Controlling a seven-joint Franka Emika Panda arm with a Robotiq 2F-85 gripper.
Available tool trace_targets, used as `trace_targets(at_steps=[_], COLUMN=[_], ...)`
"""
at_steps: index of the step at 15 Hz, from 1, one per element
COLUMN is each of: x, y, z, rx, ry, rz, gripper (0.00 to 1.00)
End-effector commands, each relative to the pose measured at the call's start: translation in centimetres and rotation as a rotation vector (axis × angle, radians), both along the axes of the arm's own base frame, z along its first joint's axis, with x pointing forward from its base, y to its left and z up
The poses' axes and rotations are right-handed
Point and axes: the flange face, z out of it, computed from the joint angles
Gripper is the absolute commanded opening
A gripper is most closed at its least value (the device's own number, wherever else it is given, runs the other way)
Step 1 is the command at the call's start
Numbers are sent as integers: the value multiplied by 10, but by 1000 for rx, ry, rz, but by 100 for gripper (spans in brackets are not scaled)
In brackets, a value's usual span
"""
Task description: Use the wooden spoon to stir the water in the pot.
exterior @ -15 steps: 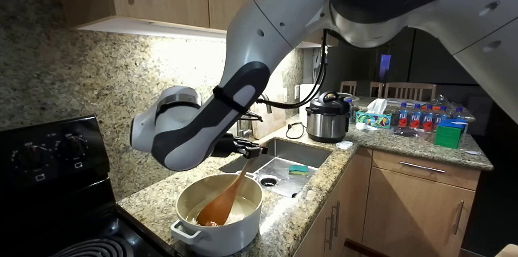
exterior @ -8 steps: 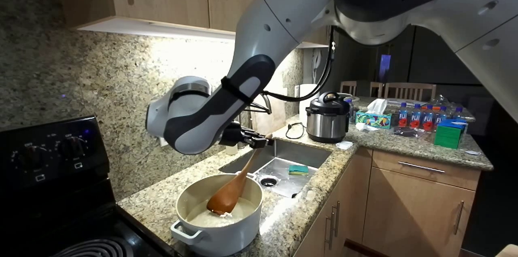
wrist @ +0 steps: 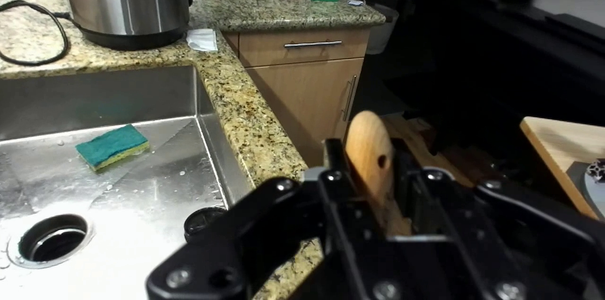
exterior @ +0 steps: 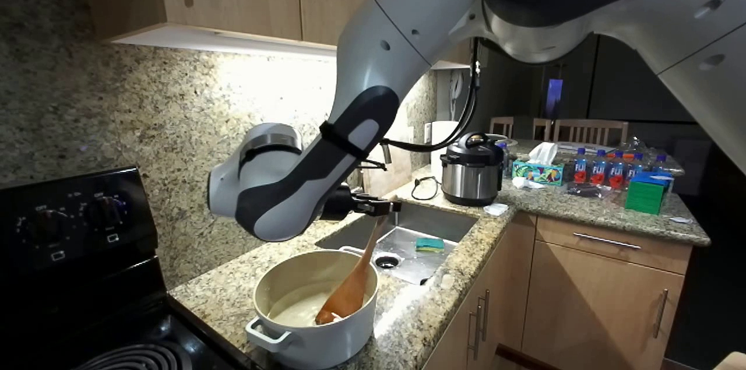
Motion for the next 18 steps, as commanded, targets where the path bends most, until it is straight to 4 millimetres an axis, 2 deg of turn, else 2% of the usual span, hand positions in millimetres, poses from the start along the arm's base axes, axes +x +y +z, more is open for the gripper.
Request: trace_targets(at_steps=[1, 6, 9, 13, 18], x=[-10, -14, -9, 4, 20], y=[12, 34, 41, 46, 42], z=[1, -7, -10, -11, -2], rx=[-21, 23, 43, 100, 155], ry=[72, 38, -3, -88, -206], rz=[71, 91, 72, 24, -62], gripper=[9, 9, 9, 9, 9])
